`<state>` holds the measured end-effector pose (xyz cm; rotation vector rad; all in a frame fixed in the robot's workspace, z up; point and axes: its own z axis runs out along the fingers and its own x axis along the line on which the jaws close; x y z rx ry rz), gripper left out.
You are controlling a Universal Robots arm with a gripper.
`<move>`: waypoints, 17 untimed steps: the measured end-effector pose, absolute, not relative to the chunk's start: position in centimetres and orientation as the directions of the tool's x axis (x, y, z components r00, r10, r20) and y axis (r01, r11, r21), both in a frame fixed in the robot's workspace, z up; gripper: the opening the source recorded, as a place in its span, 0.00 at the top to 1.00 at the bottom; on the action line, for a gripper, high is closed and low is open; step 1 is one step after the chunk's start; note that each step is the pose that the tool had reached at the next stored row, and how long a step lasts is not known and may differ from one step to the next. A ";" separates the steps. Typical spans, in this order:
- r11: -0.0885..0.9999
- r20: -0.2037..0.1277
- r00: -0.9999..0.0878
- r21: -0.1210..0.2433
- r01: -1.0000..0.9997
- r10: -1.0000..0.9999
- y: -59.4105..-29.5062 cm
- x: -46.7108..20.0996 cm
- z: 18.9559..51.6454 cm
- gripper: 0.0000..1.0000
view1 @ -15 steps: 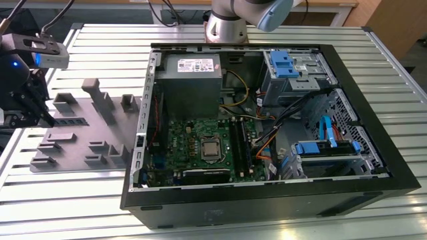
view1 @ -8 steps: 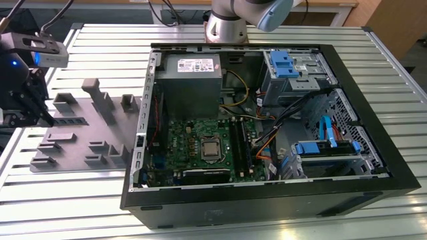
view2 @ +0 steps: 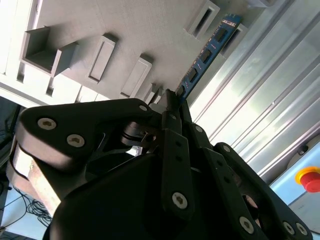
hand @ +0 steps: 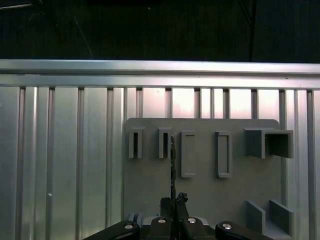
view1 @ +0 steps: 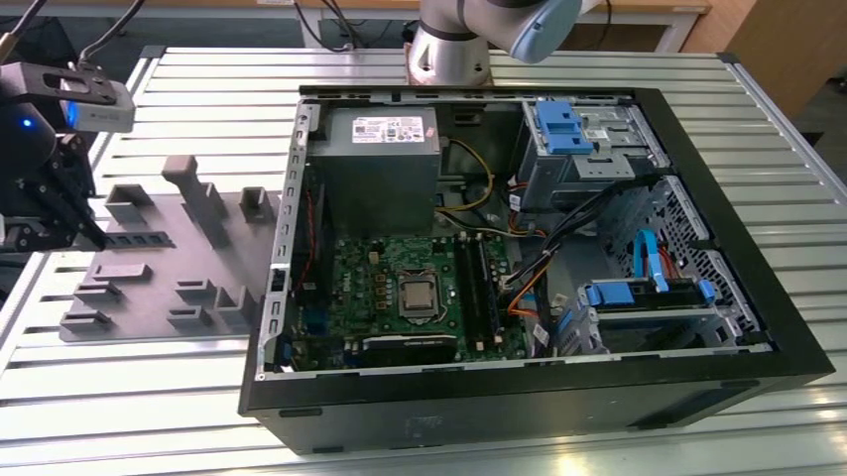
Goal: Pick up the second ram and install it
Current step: 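Pick up the second ram and move it above second insertion slot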
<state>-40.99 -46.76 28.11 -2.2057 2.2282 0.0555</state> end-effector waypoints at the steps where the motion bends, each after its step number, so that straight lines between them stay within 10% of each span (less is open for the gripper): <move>1: 0.010 -0.029 -0.010 0.021 -1.000 -1.000 -46.8 -41.0 28.1 0.86; 17: 0.010 -0.029 -0.010 0.021 -1.000 -1.000 -46.8 -41.0 28.7 0.86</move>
